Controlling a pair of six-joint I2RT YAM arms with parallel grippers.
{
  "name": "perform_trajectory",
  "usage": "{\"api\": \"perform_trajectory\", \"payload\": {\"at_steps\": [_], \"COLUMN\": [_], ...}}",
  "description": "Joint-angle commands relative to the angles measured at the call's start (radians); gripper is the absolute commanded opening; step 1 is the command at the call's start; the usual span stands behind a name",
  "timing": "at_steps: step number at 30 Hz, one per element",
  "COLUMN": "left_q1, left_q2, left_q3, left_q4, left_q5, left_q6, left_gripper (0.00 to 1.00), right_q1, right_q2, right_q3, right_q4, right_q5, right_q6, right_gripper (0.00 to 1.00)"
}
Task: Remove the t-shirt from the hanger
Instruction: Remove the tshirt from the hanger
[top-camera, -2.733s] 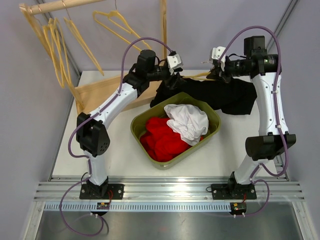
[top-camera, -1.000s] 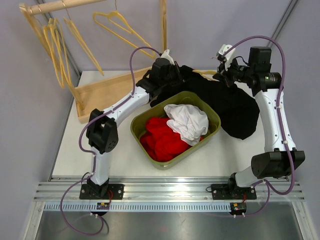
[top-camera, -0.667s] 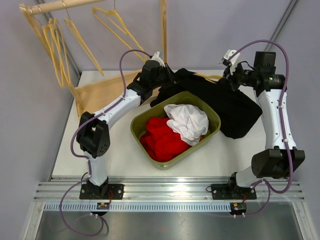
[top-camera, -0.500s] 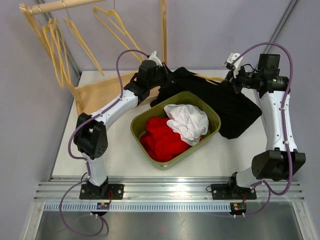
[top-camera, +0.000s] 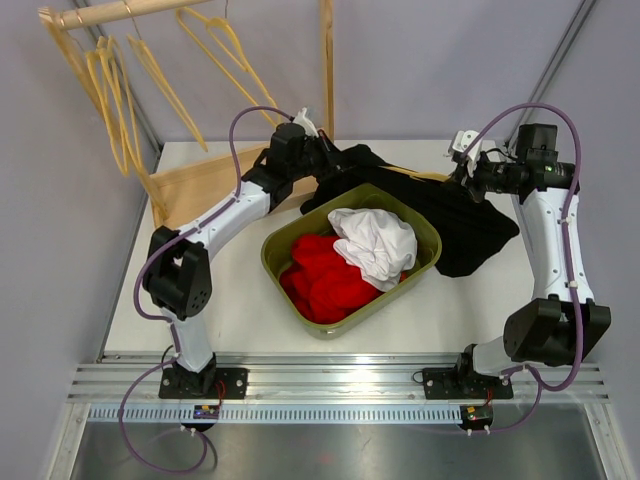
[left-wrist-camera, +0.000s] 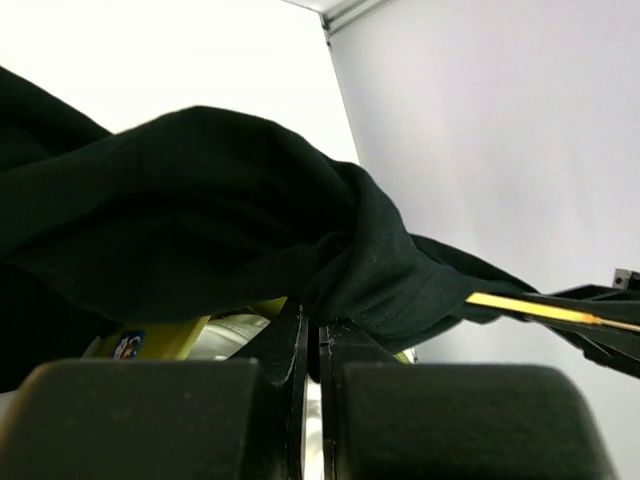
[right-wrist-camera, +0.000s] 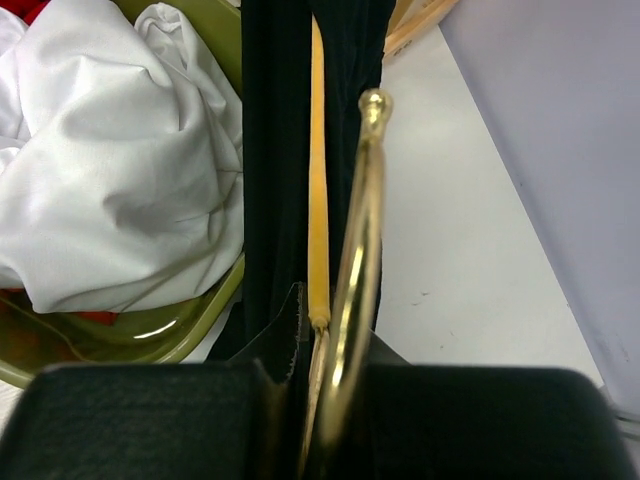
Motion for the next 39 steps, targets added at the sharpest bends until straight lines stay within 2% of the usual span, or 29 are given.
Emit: {"api": "perform_trajectory", "payload": {"at_steps": [1,4,9,13,15,21,29,34,37,38,39], "left_q1": [0.110,0.096,0.096,0.116,0.130,0.179,0.242,0.276,0.276,0.274,0.273], "left_q2": [-0.035,-0.008,0.037,0.060,0.063,0.063,0.058,0.055,0.064,0.067,0.069], "left_q3": [0.064,0.115,0.222,0.253,0.238,0.180,0.120,0.049,0.038,0.038,0.038], "left_q4": [0.060,0.035,0.009,-0.072,-0.081,-0.077,-0.078,-0.059,-0.049,-0.043,-0.020], "left_q5": [-0.063,-0.016,0.024,0.009,-0.002,-0.028,-0.037,-0.026,-0.002,0.021,0.036], "left_q6": [-0.001,-0.012,-0.023,-0.010,-0.015,-0.047,-0.058,-0.055,-0.043,-0.040,-0.037], "left_gripper": [0.00,0.00,0.00,0.00,0.00,0.00,0.00,0.00,0.00,0.00,0.00], "right_q1": [-0.054,-0.051,-0.042,-0.050,-0.080,-0.099,-0.132,-0.157,-0.162,-0.162,-0.162], "right_q2": [-0.010,-0.019,-0.058,-0.107,-0.131,-0.168,-0.182,-0.165,-0.147,-0.150,-0.160], "right_q3": [-0.008,-0.020,-0.045,-0.105,-0.105,-0.079,-0.053,0.009,0.032,0.026,-0.009], "right_q4": [-0.019,-0.037,-0.148,-0.053,-0.040,-0.105,-0.126,-0.285,-0.261,-0.212,-0.051], "right_q5": [0.170,0.103,0.053,0.102,0.055,-0.031,-0.086,-0.170,-0.230,-0.246,-0.246], "right_q6": [0.003,-0.027,-0.234,-0.206,-0.186,-0.261,-0.291,-0.402,-0.333,-0.198,-0.096], "right_gripper": [0.00,0.00,0.00,0.00,0.00,0.00,0.00,0.00,0.00,0.00,0.00]}}
